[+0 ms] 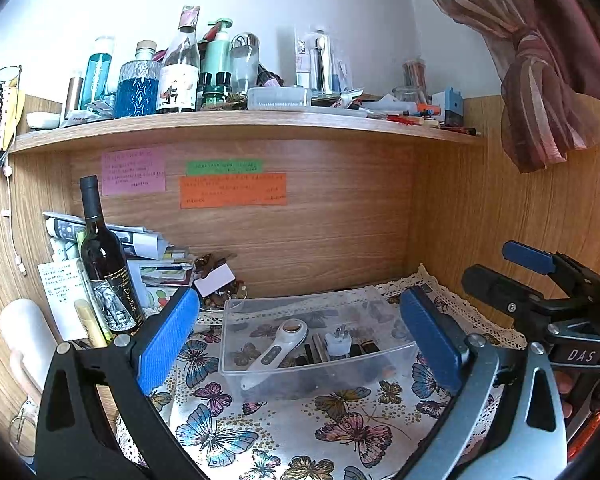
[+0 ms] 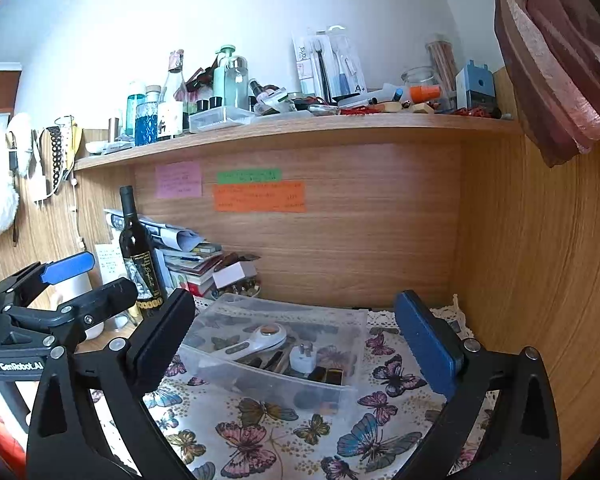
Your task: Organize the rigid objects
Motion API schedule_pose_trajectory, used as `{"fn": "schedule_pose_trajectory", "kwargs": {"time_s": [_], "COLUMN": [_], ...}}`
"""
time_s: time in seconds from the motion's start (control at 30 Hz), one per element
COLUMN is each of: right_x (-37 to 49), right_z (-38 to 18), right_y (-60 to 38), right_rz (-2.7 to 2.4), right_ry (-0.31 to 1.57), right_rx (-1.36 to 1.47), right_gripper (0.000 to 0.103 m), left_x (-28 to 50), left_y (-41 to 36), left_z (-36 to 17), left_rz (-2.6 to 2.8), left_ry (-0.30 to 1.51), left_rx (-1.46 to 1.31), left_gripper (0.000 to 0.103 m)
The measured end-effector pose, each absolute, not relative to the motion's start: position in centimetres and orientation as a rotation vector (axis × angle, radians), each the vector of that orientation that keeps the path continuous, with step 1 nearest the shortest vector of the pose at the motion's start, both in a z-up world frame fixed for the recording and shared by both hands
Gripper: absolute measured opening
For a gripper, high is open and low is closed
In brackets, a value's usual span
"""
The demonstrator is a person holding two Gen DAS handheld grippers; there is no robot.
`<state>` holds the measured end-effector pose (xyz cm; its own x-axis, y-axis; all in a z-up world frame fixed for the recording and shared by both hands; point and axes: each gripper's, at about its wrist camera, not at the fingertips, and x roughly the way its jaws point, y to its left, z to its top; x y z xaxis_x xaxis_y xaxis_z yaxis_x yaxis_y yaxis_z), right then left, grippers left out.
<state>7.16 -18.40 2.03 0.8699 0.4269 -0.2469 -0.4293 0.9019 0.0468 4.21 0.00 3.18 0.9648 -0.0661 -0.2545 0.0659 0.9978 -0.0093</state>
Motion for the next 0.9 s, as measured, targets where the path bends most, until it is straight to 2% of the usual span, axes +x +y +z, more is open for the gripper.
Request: {"fn": "schedule_pose_trajectory", "kwargs": {"time_s": [0.9], "right_x": [6.73], "right_z": [2.14], "right_y": [-18.08], "right_rz": [0.449], "right_ry": [0.249], "right_rx": [-0.008], "right_gripper": [0.102], "left_x": [4.29], "left_y": [-0.31], "left_z": [3.12], "left_rz": [-0.068], "left_ry": [0.259], "left_rx": [-0.005], "left_gripper": [0.103]}}
